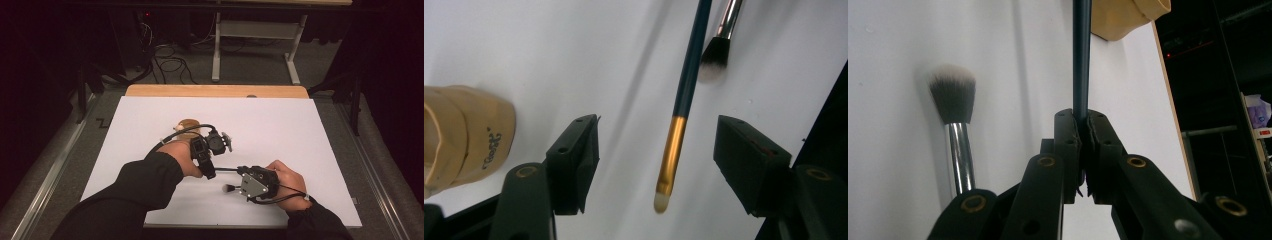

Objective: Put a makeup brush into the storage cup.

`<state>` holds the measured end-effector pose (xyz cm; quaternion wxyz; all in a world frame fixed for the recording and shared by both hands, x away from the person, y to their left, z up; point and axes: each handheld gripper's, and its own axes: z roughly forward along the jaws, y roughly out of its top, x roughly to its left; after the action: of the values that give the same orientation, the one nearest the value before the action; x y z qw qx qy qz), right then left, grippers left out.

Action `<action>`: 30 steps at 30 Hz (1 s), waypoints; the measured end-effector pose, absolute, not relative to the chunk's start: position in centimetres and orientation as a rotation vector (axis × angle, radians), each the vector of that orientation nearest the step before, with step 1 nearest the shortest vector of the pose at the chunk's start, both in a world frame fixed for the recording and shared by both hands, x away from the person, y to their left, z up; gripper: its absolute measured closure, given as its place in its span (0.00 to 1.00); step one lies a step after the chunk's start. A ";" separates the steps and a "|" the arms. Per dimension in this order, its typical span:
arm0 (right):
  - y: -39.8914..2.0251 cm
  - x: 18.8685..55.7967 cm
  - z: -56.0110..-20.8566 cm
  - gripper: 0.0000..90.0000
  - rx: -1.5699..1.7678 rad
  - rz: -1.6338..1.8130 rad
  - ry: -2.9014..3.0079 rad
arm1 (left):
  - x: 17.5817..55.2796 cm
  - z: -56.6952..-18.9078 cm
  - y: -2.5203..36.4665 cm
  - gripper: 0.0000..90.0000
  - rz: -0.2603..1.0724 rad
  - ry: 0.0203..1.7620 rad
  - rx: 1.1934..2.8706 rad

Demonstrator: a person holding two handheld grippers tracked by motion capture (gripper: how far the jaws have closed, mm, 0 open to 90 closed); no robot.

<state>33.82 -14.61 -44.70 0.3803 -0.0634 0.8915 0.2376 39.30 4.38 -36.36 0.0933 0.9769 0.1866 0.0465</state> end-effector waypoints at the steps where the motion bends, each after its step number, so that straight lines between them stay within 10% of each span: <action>1: -14.7 33.8 -44.7 0.97 -0.150 0.606 2.279 | 39.3 -36.4 4.6 0.38 0.142 0.562 2.895; 30: -16.2 34.7 -45.3 0.97 -0.074 0.567 2.287 | 39.5 -37.6 9.4 0.35 0.149 0.689 2.811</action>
<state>34.69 -16.21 -45.26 0.3824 -0.0292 0.8964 0.2221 39.47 9.45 -37.64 0.1215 0.9627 0.2361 0.0511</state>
